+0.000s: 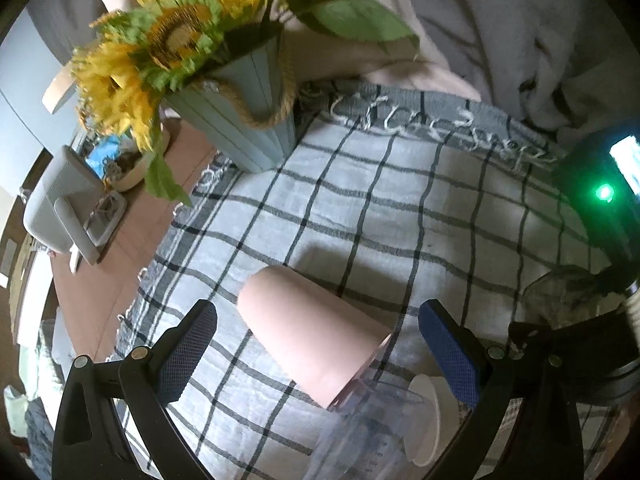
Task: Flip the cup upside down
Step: 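Close the right gripper around the glass container and lift it, then rotate the held glass container opening-down and lower it toward the cloth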
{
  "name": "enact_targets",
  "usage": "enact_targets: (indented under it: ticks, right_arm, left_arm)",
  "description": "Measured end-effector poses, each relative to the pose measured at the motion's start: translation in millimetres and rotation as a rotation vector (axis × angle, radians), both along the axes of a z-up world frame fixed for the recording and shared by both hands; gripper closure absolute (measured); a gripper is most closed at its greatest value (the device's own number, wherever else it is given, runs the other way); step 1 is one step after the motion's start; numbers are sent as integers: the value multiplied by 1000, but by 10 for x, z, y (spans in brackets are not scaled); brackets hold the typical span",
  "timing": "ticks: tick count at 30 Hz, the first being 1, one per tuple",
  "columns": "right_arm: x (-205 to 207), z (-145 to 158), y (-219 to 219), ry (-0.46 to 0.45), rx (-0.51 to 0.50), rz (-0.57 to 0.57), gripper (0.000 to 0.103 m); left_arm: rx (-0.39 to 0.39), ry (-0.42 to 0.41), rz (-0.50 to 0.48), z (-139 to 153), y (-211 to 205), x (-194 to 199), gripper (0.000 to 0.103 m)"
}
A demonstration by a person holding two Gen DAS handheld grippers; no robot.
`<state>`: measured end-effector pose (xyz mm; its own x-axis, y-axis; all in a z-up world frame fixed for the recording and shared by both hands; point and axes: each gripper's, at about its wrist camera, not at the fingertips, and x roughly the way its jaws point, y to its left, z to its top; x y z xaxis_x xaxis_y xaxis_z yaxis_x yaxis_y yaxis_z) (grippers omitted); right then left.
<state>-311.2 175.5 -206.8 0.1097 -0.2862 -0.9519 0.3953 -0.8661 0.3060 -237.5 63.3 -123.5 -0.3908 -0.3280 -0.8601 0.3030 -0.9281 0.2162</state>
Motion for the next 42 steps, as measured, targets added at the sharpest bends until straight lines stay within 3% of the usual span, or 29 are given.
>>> enact_targets:
  ticks: [8, 11, 14, 21, 29, 36, 42]
  right_arm:
    - [280, 612, 271, 89, 16, -235, 36]
    - [485, 900, 155, 133, 15, -323, 36]
    - [707, 999, 194, 180, 8, -394, 36]
    - [1243, 1370, 64, 212, -74, -500, 36]
    - [1685, 1150, -348, 81, -163, -542, 36]
    - [1912, 732, -700, -86, -229, -549, 36]
    - [1946, 353, -850, -191, -216, -564, 36]
  left_arm:
    - [-9, 138, -79, 430, 11, 325, 0]
    - [-35, 192, -123, 605, 14, 469, 0]
    - [-55, 239, -168, 774, -11, 625, 0]
    - [-37, 253, -250, 871, -132, 995, 0]
    - [0, 166, -330, 576, -259, 1355, 0]
    - [48, 17, -378, 153, -383, 1553, 0]
    - [57, -66, -371, -105, -441, 1591, 0]
